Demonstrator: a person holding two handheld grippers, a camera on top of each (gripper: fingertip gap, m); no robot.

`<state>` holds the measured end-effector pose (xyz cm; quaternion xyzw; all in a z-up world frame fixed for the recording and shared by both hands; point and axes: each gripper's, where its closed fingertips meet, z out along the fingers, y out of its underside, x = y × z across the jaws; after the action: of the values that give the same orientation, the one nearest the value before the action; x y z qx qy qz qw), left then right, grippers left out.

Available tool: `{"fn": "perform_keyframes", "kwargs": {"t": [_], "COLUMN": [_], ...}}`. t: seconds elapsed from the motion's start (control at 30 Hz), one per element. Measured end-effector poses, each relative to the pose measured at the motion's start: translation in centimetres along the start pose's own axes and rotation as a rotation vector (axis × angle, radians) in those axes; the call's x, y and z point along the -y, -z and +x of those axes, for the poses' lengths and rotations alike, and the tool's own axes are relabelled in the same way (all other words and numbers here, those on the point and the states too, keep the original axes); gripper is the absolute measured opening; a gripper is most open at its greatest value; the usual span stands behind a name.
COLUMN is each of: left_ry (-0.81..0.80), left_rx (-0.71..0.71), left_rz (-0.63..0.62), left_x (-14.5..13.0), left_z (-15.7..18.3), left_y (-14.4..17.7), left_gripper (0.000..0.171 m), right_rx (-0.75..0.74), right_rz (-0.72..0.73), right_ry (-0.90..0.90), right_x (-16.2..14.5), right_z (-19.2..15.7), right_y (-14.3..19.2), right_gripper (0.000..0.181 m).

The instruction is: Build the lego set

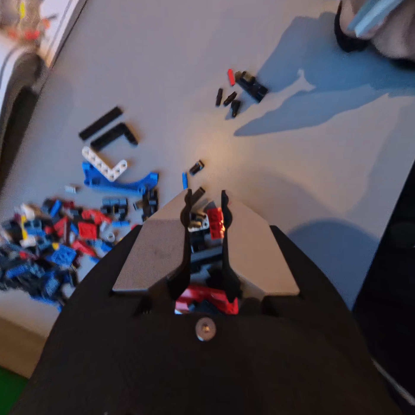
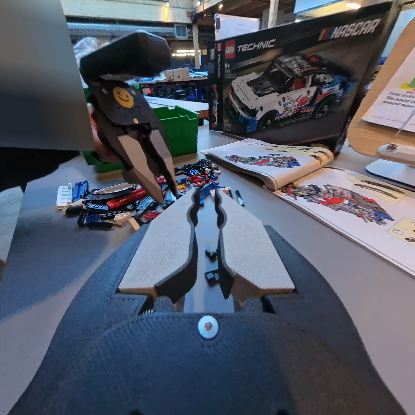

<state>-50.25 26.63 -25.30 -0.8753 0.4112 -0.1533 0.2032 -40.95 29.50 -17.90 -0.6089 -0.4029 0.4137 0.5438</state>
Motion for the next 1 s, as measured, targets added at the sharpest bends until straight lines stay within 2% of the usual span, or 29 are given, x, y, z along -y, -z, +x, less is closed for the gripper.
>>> {"fn": "perform_keyframes", "kwargs": {"t": [0.07, 0.2, 0.37, 0.53, 0.77, 0.87, 1.0], "left_ry": [-0.110, -0.233, -0.261, -0.289, -0.285, -0.289, -0.226], "left_rx": [-0.019, -0.012, -0.046, -0.065, -0.124, -0.112, -0.038], "left_rz": [-0.052, -0.183, -0.294, -0.310, -0.257, -0.224, -0.217], "left_x": [0.8, 1.3, 0.7, 1.1, 2.9, 3.1, 2.1], "left_z": [-0.2, -1.3, -1.5, -0.9, 0.8, 1.0, -0.9], "left_y": [-1.1, -2.3, -3.4, -4.6, -5.8, -4.7, -2.1], "left_gripper": [0.023, 0.023, 0.019, 0.005, 0.005, 0.005, 0.019], "right_rx": [-0.020, -0.024, -0.030, -0.029, -0.036, -0.049, -0.045], "right_rz": [0.023, 0.053, 0.069, 0.083, 0.086, 0.086, 0.100], "right_ry": [-0.006, -0.009, 0.007, -0.019, -0.019, -0.014, -0.033], "right_x": [0.5, 1.2, 1.6, 1.8, 1.9, 1.9, 2.1], "right_z": [0.5, 0.7, 0.6, 0.9, 1.1, 1.3, 1.5], "right_y": [0.5, 1.0, 1.4, 1.7, 1.7, 1.8, 2.0], "right_gripper": [0.009, 0.009, 0.009, 0.008, 0.009, 0.009, 0.008]}}
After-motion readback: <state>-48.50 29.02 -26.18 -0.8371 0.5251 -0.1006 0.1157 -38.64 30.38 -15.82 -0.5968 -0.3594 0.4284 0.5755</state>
